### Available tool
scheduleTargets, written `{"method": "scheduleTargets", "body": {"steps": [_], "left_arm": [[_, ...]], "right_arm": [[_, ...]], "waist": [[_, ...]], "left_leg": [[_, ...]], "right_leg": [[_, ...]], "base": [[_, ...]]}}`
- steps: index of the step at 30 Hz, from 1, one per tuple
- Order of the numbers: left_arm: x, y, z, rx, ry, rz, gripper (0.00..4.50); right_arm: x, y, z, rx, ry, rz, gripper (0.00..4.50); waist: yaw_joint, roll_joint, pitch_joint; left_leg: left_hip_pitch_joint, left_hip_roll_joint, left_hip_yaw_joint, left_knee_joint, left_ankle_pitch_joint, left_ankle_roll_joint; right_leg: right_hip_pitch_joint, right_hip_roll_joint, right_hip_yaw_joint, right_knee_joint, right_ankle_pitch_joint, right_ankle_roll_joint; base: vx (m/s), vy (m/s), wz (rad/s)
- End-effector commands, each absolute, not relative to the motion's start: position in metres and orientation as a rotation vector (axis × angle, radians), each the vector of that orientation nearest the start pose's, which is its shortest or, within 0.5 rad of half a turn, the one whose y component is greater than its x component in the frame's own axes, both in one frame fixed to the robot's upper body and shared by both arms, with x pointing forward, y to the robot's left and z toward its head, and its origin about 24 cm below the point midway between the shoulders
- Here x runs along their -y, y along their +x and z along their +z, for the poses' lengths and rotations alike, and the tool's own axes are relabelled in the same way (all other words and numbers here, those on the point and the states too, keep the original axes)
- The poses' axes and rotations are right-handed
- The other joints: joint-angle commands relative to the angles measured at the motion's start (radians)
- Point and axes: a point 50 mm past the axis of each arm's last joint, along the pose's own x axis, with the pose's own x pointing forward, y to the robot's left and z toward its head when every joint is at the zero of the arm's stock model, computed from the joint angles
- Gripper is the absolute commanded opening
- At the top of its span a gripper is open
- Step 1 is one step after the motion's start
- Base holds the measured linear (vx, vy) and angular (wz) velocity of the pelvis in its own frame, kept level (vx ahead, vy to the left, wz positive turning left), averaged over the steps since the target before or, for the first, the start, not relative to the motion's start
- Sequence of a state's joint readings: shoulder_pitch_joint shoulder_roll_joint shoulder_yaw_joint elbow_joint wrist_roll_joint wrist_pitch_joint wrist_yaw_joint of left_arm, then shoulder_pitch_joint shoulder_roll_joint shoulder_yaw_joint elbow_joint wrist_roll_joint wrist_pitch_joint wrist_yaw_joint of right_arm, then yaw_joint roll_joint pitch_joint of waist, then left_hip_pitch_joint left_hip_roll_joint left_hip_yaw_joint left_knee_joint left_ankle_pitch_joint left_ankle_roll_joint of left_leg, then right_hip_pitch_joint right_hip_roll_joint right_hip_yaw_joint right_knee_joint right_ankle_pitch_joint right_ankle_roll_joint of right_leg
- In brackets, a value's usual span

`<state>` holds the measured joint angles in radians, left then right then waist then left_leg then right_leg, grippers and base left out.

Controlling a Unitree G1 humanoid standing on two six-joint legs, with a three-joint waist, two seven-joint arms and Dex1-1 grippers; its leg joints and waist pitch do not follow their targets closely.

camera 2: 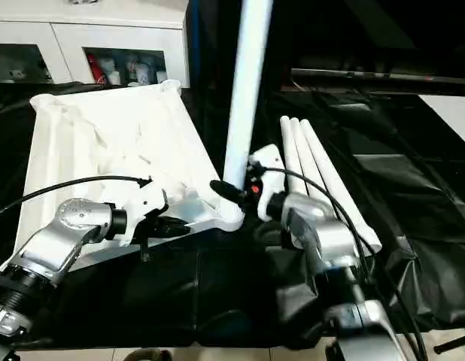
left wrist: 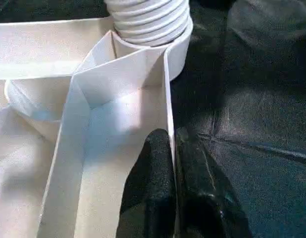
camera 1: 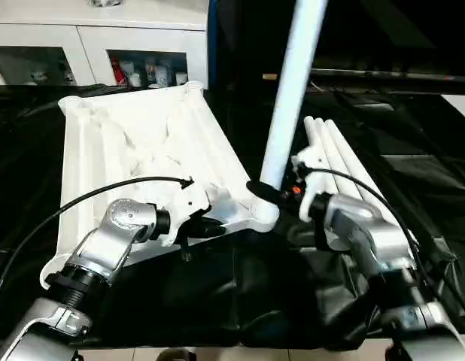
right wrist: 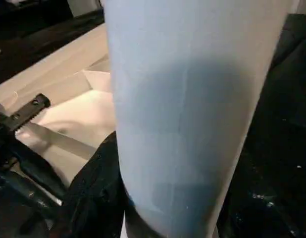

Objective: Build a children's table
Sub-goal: Insert table leg to table base

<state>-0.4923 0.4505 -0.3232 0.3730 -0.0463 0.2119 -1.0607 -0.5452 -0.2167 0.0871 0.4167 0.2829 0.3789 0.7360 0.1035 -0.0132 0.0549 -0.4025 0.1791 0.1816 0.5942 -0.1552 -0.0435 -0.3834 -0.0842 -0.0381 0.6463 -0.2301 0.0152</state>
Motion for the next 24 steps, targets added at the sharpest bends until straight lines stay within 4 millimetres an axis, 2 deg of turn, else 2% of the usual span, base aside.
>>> {"method": "scheduleTargets", "body": {"steps": [1,4,5,6,7,9,11,14,16,18,21,23,24], "left_arm": [[-0.139,0.304,0.058,-0.398,0.408,-1.238,0.00],[-0.139,0.304,0.059,-0.400,0.412,-1.242,0.00],[-0.140,0.304,0.059,-0.401,0.412,-1.244,0.00],[-0.140,0.304,0.060,-0.402,0.414,-1.245,0.00],[-0.141,0.304,0.060,-0.402,0.414,-1.245,0.00],[-0.142,0.304,0.060,-0.405,0.417,-1.244,0.00],[-0.142,0.304,0.060,-0.406,0.415,-1.242,0.00],[-0.143,0.304,0.060,-0.406,0.407,-1.240,0.00],[-0.143,0.304,0.060,-0.406,0.407,-1.240,0.00],[-0.143,0.305,0.060,-0.407,0.409,-1.242,0.00],[-0.142,0.307,0.060,-0.404,0.410,-1.239,0.00],[-0.141,0.307,0.061,-0.397,0.406,-1.237,0.00],[-0.140,0.308,0.062,-0.394,0.405,-1.236,0.00]], "right_arm": [[0.121,0.336,0.073,-0.273,0.078,0.844,1.89],[0.121,0.338,0.069,-0.290,0.096,0.841,1.89],[0.121,0.339,0.067,-0.304,0.110,0.847,1.89],[0.122,0.338,0.065,-0.318,0.128,0.858,1.89],[0.122,0.338,0.064,-0.325,0.139,0.864,1.89],[0.126,0.336,0.058,-0.348,0.199,0.860,1.89],[0.130,0.336,0.054,-0.353,0.242,0.830,1.89],[0.141,0.334,0.047,-0.340,0.323,0.751,1.89],[0.142,0.333,0.045,-0.337,0.339,0.742,1.89],[0.143,0.325,0.038,-0.321,0.378,0.721,1.89],[0.142,0.315,0.029,-0.294,0.387,0.699,1.89],[0.140,0.311,0.024,-0.282,0.390,0.670,1.89],[0.138,0.308,0.020,-0.272,0.366,0.665,1.89]], "waist": [[0.001,-0.015,-0.065],[0.000,-0.009,-0.065],[-0.002,-0.013,-0.064],[-0.001,-0.009,-0.064],[-0.003,-0.010,-0.064],[-0.002,-0.006,-0.065],[-0.002,-0.007,-0.066],[-0.001,0.003,-0.068],[-0.002,0.001,-0.068],[0.000,0.015,-0.068],[0.003,0.014,-0.069],[0.005,0.021,-0.069],[0.004,0.021,-0.067]], "left_leg": [[0.031,0.049,-0.012,-0.074,-0.193,-0.005],[0.032,0.048,-0.013,-0.075,-0.208,-0.009],[0.032,0.048,-0.013,-0.076,-0.220,-0.012],[0.033,0.049,-0.014,-0.077,-0.227,-0.016],[0.033,0.049,-0.014,-0.077,-0.235,-0.018],[0.033,0.050,-0.015,-0.078,-0.235,-0.020],[0.034,0.050,-0.015,-0.078,-0.231,-0.019],[0.035,0.049,-0.015,-0.077,-0.239,-0.024],[0.035,0.050,-0.016,-0.079,-0.245,-0.025],[0.035,0.049,-0.017,-0.079,-0.254,-0.032],[0.037,0.051,-0.018,-0.082,-0.276,-0.040],[0.037,0.049,-0.020,-0.084,-0.291,-0.044],[0.039,0.049,-0.020,-0.085,-0.319,-0.051]], "right_leg": [[0.024,-0.065,0.036,-0.084,-0.148,-0.198],[0.023,-0.065,0.036,-0.084,-0.151,-0.203],[0.024,-0.064,0.036,-0.086,-0.161,-0.204],[0.023,-0.066,0.036,-0.086,-0.168,-0.205],[0.023,-0.065,0.036,-0.087,-0.171,-0.206],[0.024,-0.065,0.036,-0.085,-0.159,-0.208],[0.024,-0.064,0.035,-0.083,-0.135,-0.215],[0.025,-0.064,0.035,-0.081,-0.107,-0.229],[0.026,-0.063,0.034,-0.081,-0.103,-0.233],[0.025,-0.064,0.034,-0.080,-0.099,-0.234],[0.025,-0.063,0.035,-0.084,-0.092,-0.224],[0.023,-0.063,0.035,-0.084,-0.106,-0.223],[0.021,-0.064,0.035,-0.088,-0.142,-0.221]], "base": [[0.000,0.000,0.00],[0.000,0.000,0.00],[0.000,0.000,0.00],[0.000,0.000,0.00],[0.000,0.000,0.00],[0.000,0.000,0.00],[0.000,0.000,0.00],[0.000,0.000,0.00],[0.000,0.000,0.00],[0.000,0.000,0.00],[0.000,0.000,0.00],[0.000,0.000,0.00],[0.000,0.000,0.00]]}}
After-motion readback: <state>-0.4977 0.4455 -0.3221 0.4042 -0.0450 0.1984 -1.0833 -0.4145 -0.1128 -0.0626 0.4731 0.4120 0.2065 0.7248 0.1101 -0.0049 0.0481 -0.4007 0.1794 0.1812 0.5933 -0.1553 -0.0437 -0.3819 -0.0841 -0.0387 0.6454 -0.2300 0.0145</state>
